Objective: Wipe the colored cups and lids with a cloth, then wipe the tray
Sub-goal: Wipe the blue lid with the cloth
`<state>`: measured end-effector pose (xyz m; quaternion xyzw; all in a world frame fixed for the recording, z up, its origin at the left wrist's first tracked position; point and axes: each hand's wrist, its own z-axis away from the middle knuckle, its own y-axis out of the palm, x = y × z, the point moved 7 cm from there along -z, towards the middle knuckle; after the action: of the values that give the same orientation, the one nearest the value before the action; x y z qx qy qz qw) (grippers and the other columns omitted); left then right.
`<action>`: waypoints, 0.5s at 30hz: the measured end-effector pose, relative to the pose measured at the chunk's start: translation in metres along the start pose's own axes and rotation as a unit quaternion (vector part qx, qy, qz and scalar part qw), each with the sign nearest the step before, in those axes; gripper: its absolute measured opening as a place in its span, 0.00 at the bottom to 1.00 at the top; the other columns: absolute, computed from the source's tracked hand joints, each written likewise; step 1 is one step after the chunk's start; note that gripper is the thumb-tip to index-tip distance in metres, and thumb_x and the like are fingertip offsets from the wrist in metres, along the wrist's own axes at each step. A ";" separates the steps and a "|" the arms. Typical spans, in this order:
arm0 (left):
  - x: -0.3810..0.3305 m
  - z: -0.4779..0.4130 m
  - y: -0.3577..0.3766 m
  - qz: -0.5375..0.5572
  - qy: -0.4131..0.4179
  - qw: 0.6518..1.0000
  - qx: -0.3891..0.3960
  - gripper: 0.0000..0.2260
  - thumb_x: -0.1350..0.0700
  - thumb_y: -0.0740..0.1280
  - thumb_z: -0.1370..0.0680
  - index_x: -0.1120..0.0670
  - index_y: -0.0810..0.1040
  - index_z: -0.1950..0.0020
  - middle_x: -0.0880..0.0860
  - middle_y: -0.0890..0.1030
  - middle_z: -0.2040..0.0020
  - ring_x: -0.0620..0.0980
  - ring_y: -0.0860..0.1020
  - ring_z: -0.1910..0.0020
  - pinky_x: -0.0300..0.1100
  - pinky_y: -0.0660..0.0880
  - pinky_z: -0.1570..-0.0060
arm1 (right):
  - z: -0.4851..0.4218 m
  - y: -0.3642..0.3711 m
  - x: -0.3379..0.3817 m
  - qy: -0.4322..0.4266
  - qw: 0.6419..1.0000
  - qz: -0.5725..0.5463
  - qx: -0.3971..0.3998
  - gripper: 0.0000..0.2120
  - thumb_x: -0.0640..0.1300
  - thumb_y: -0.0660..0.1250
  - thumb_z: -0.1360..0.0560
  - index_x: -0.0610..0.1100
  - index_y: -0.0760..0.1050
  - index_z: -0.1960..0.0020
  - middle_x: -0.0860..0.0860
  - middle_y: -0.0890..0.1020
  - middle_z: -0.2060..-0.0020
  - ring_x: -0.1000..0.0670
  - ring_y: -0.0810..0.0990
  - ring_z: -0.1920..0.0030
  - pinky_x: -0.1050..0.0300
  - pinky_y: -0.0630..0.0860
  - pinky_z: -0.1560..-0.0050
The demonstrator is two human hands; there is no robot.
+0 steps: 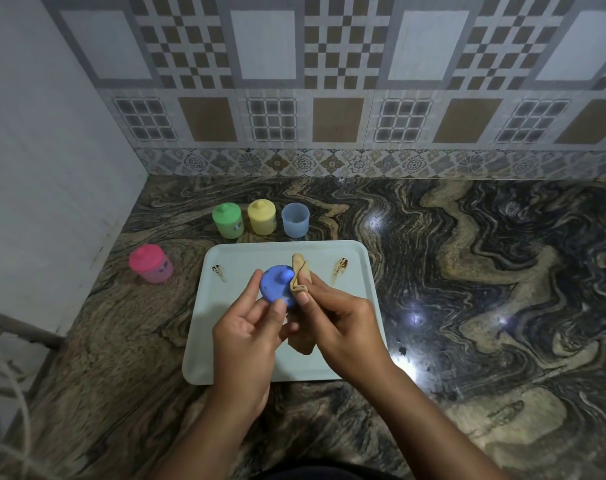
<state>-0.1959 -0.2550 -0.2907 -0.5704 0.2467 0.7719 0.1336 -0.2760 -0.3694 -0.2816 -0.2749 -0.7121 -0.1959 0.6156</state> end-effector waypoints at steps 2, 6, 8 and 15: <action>0.002 -0.003 -0.006 -0.005 -0.015 1.000 0.008 0.21 0.64 0.63 0.20 0.53 0.70 0.27 0.51 0.85 0.43 0.46 0.83 0.47 0.42 0.79 0.58 | -0.004 -0.006 0.003 0.012 1.000 -0.006 -0.009 0.15 0.38 0.67 0.19 0.56 0.84 0.43 0.56 0.84 0.40 0.58 0.84 0.45 0.60 0.80 0.48; 0.001 -0.004 -0.009 0.009 -0.023 1.000 0.011 0.18 0.62 0.63 0.19 0.53 0.73 0.30 0.55 0.85 0.45 0.49 0.83 0.48 0.46 0.78 0.58 | -0.009 -0.011 0.001 0.045 0.999 0.006 0.001 0.11 0.38 0.67 0.19 0.47 0.84 0.40 0.52 0.85 0.41 0.60 0.83 0.43 0.62 0.80 0.44; -0.002 -0.001 -0.002 0.009 -0.012 1.000 0.026 0.20 0.60 0.65 0.21 0.53 0.72 0.29 0.55 0.84 0.42 0.51 0.83 0.43 0.51 0.79 0.52 | -0.008 -0.011 -0.003 0.056 0.998 0.010 -0.006 0.11 0.40 0.67 0.19 0.47 0.84 0.40 0.53 0.87 0.46 0.57 0.85 0.47 0.54 0.83 0.47; 0.000 -0.007 -0.005 0.021 -0.020 1.000 0.010 0.16 0.63 0.63 0.19 0.53 0.75 0.32 0.55 0.85 0.45 0.50 0.83 0.47 0.43 0.78 0.61 | -0.003 -0.004 0.010 -0.014 0.999 0.032 0.004 0.12 0.38 0.66 0.18 0.47 0.84 0.40 0.57 0.86 0.45 0.48 0.84 0.64 0.45 0.82 0.63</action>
<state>-0.1876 -0.2547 -0.2933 -0.5484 0.2636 0.7832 0.1281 -0.2774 -0.3727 -0.2712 -0.2974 -0.7125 -0.1694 0.6125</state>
